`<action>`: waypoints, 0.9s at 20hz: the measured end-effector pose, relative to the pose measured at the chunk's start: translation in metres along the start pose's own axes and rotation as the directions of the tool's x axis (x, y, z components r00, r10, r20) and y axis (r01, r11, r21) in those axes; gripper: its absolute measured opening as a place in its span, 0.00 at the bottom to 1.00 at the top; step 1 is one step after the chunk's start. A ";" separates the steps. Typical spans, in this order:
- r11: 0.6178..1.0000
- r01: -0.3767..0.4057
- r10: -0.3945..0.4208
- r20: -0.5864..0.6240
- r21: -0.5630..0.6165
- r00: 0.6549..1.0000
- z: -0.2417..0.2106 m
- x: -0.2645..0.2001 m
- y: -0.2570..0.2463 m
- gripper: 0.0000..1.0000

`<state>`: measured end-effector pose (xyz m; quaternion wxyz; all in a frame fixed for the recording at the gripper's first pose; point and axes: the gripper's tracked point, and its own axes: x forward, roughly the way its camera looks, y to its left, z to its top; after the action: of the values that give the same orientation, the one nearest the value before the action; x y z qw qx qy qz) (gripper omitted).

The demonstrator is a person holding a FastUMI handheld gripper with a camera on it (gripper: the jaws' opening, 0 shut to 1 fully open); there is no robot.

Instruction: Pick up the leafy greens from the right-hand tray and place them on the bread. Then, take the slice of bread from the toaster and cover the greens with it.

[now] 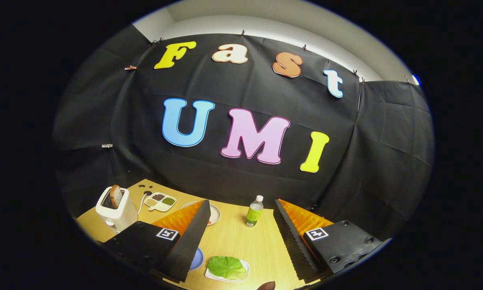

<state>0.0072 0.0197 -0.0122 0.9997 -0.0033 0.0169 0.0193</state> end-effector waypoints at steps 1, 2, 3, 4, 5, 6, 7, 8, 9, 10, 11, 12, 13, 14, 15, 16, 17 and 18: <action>1.000 0.000 0.000 -0.001 0.001 1.000 0.000 0.000 -0.001 0.98; 1.000 0.000 0.000 -0.001 0.002 1.000 -0.001 0.000 -0.001 0.98; 1.000 -0.001 0.001 -0.002 0.002 1.000 -0.001 0.000 -0.001 0.98; 1.000 -0.001 0.001 -0.004 0.003 1.000 -0.003 0.000 -0.001 0.98; 1.000 -0.002 0.002 -0.004 0.005 1.000 -0.003 0.000 -0.001 0.98; 1.000 -0.004 0.004 -0.006 0.007 1.000 -0.004 0.000 -0.001 0.98; 1.000 -0.007 0.007 -0.009 0.009 1.000 -0.005 0.000 -0.001 0.98; 1.000 -0.012 0.012 -0.014 0.009 1.000 -0.008 0.002 0.000 0.98; 1.000 -0.017 0.017 -0.019 0.009 1.000 -0.009 0.002 0.001 0.98; 1.000 -0.028 0.028 -0.026 0.006 0.999 -0.014 0.003 0.002 0.98; 0.999 -0.048 0.048 -0.042 0.002 0.998 -0.020 0.005 0.004 0.98; 0.997 -0.072 0.072 -0.065 0.000 0.995 -0.031 0.007 0.008 0.98; 0.995 -0.101 0.100 -0.099 -0.002 0.990 -0.044 0.008 0.011 0.98; 0.993 -0.114 0.113 -0.131 -0.003 0.985 -0.057 0.009 0.011 0.98; 0.993 -0.122 0.121 -0.153 0.003 0.981 -0.068 0.011 0.010 0.97; 0.992 -0.129 0.129 -0.165 0.015 0.978 -0.078 0.011 0.009 0.97; 0.990 -0.139 0.141 -0.178 0.025 0.974 -0.088 0.012 0.011 0.97; 0.987 -0.156 0.159 -0.201 0.030 0.967 -0.101 0.014 0.015 0.97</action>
<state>0.0174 0.0347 -0.1137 0.9881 0.0029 0.1188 0.0980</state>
